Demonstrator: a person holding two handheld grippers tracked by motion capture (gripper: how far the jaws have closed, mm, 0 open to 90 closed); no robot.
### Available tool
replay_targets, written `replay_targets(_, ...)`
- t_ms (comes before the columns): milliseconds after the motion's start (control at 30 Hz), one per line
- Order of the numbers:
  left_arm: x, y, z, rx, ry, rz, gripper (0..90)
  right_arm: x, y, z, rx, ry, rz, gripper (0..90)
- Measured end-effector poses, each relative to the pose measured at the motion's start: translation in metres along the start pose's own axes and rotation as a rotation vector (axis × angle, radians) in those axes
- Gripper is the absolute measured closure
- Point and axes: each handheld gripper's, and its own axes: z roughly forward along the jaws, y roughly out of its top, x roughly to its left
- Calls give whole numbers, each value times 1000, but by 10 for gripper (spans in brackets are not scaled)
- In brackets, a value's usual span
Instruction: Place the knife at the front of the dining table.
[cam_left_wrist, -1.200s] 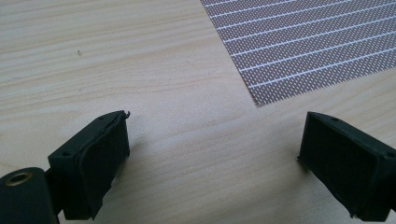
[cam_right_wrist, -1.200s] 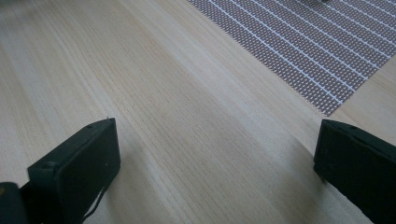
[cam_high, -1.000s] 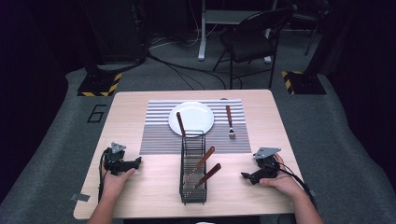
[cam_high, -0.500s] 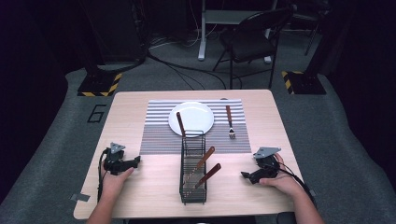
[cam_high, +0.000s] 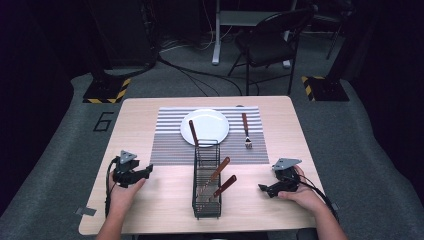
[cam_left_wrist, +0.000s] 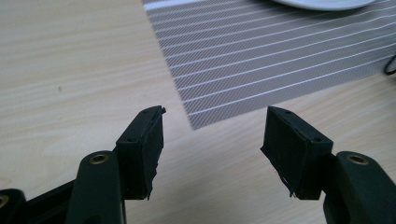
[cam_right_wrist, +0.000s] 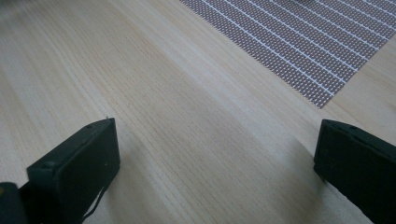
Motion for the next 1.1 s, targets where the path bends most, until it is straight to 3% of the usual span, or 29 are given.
replay_targets(67, -7, 5, -2, -1, -10, 4, 432, 0, 0, 0, 0, 0, 4, 0)
replay_targets(200, -21, 16, -3, 6, -76, 15, 439, 1, -1, -1, -3, -7, 8, 0)
replay_targets(367, -29, 29, -9, -14, -106, 44, 446, 3, -2, -2, -2, -18, 24, 0)
replay_targets(533, -36, 43, -9, -8, -146, 46, 486, 4, -4, -3, -2, -27, 29, 0)
replay_targets(733, -51, 49, -8, 1, -165, 96, 500, 4, -5, -5, 2, -24, 19, 0)
replay_targets(1100, -69, 71, -2, -1, -229, 116, 484, 5, -6, -6, 1, -25, 27, 0)
